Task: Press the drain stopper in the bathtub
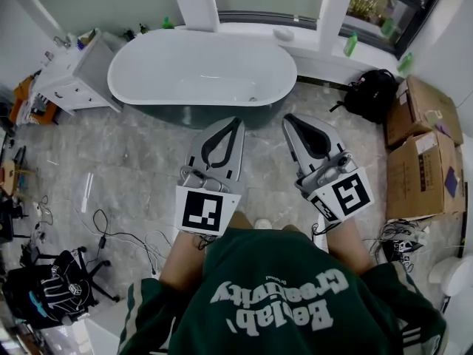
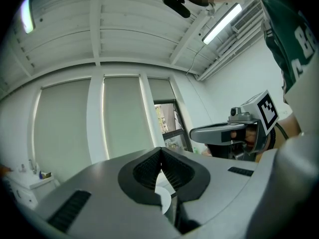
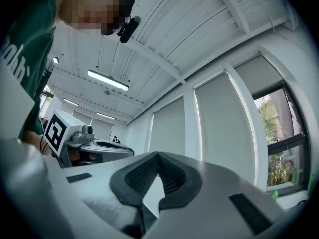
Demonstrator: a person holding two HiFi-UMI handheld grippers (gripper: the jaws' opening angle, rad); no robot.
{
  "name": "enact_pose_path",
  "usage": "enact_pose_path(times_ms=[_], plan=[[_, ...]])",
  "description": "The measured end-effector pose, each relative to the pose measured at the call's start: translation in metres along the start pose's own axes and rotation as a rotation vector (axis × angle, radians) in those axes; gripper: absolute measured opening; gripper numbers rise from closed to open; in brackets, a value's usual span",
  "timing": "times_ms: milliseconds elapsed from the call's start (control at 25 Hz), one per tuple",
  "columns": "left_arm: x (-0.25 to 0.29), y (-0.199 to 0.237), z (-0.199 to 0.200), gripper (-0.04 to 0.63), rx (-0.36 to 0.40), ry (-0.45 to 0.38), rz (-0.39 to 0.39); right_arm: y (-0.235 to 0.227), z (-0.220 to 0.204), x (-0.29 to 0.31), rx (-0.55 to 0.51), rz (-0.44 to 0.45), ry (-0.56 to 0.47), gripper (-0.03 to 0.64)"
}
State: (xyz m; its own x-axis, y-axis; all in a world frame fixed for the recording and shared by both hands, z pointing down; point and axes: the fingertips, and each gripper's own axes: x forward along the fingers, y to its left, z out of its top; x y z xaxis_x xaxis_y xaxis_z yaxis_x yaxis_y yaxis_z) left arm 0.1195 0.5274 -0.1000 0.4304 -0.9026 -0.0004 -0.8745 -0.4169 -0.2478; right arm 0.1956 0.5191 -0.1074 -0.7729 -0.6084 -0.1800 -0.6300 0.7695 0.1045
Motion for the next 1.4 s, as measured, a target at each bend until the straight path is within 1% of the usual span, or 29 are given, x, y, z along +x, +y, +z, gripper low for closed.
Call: enact_pose_path(times_ms=[240, 440, 760, 960, 1160, 1400], plan=[[-0.002, 0.001, 0.0, 0.003, -0.013, -0.005, 0.009, 0.001, 0.0, 0.0, 0.005, 0.011, -0.006, 0.015], [0.0, 0.012, -0.008, 0.003, -0.023, 0.005, 0.013, -0.001, -0.01, 0.008, 0.008, 0.009, 0.013, 0.015], [0.032, 0.034, -0.028, 0.003, -0.035, 0.002, -0.012, -0.023, -0.03, 0.036, -0.002, -0.006, 0.043, 0.015], [0.071, 0.068, -0.051, 0.003, -0.059, 0.008, -0.03, -0.046, -0.052, 0.076, -0.015, -0.008, 0.073, 0.015], [0.129, 0.113, -0.072, 0.003, -0.007, -0.008, -0.077, -0.089, -0.075, 0.134, -0.062, -0.043, 0.092, 0.015], [0.2, 0.172, -0.092, 0.003, -0.025, 0.025, -0.126, -0.143, -0.096, 0.203, -0.042, -0.093, 0.126, 0.015]])
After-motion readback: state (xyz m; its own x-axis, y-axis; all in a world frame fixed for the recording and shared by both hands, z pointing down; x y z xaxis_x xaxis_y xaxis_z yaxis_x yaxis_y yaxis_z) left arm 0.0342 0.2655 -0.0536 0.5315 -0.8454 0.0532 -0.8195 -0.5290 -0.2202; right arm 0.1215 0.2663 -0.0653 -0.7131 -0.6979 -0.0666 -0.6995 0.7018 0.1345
